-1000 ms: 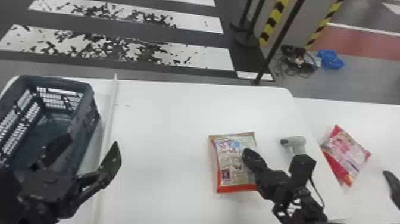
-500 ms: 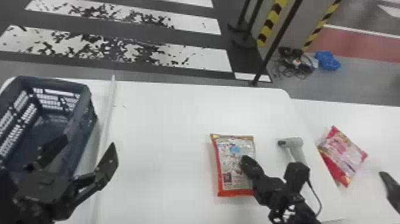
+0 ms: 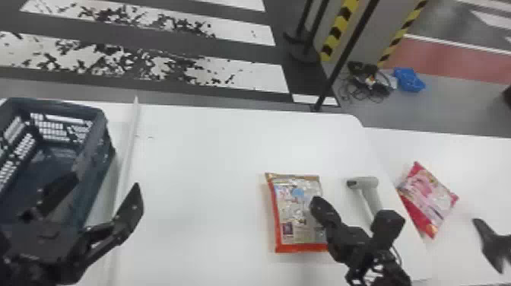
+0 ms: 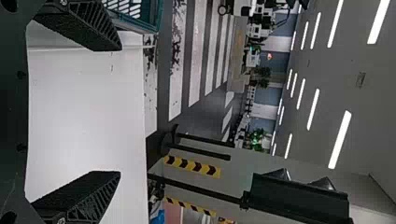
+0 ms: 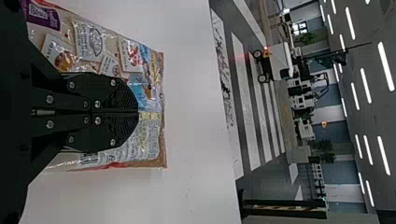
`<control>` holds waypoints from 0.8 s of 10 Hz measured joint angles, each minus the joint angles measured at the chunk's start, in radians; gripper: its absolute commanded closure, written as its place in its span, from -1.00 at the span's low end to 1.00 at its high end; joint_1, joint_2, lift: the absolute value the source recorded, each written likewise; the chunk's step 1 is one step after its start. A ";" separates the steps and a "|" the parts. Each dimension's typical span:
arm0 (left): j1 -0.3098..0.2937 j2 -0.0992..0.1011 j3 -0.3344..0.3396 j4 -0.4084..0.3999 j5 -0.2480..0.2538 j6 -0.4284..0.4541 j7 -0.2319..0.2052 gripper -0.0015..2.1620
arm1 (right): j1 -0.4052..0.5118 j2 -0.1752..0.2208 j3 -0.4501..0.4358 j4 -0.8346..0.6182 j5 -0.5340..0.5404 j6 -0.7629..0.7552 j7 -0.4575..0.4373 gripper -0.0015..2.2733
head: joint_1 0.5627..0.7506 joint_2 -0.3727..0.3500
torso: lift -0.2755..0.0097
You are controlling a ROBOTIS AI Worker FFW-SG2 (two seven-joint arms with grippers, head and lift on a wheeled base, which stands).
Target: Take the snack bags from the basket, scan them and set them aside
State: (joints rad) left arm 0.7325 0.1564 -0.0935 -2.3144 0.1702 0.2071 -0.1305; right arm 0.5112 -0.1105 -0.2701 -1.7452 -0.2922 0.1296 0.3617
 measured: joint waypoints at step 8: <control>-0.002 -0.002 0.000 -0.001 0.000 -0.027 0.022 -0.96 | 0.013 -0.061 -0.293 -0.123 -0.020 0.198 0.164 -0.98 | 0.41 -0.94 | 0.41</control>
State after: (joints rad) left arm 0.7307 0.1545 -0.0937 -2.3153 0.1702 0.1805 -0.1088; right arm 0.5244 -0.1720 -0.5634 -1.8683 -0.3125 0.3279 0.5262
